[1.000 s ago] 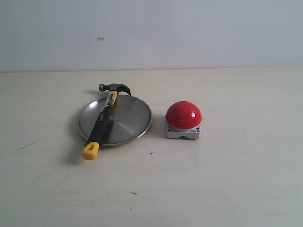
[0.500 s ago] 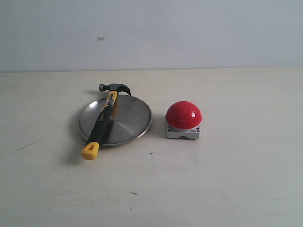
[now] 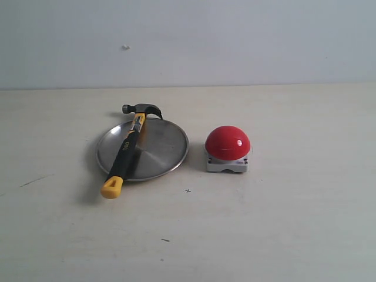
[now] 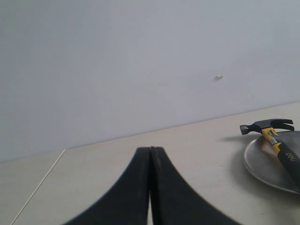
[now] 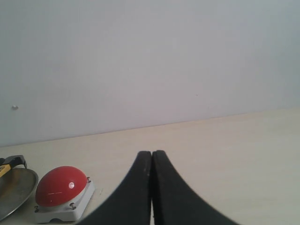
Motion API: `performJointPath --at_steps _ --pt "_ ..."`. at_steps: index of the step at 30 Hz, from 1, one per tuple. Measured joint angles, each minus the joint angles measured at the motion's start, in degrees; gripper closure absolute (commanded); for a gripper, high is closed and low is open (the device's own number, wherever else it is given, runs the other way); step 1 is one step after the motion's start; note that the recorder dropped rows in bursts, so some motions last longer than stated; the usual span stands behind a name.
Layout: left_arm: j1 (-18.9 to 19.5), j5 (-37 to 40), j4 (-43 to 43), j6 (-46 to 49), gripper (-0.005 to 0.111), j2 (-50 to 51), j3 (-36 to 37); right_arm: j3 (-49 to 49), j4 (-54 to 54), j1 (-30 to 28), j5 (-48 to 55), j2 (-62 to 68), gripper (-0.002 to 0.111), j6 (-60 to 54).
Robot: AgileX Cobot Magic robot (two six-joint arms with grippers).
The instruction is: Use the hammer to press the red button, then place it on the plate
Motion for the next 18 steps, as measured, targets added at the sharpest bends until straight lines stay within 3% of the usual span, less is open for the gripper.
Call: performJointPath --at_steps 18 --pt "0.0 0.0 0.0 0.0 0.104 0.0 0.0 0.0 0.0 -0.66 0.0 0.0 0.108 0.0"
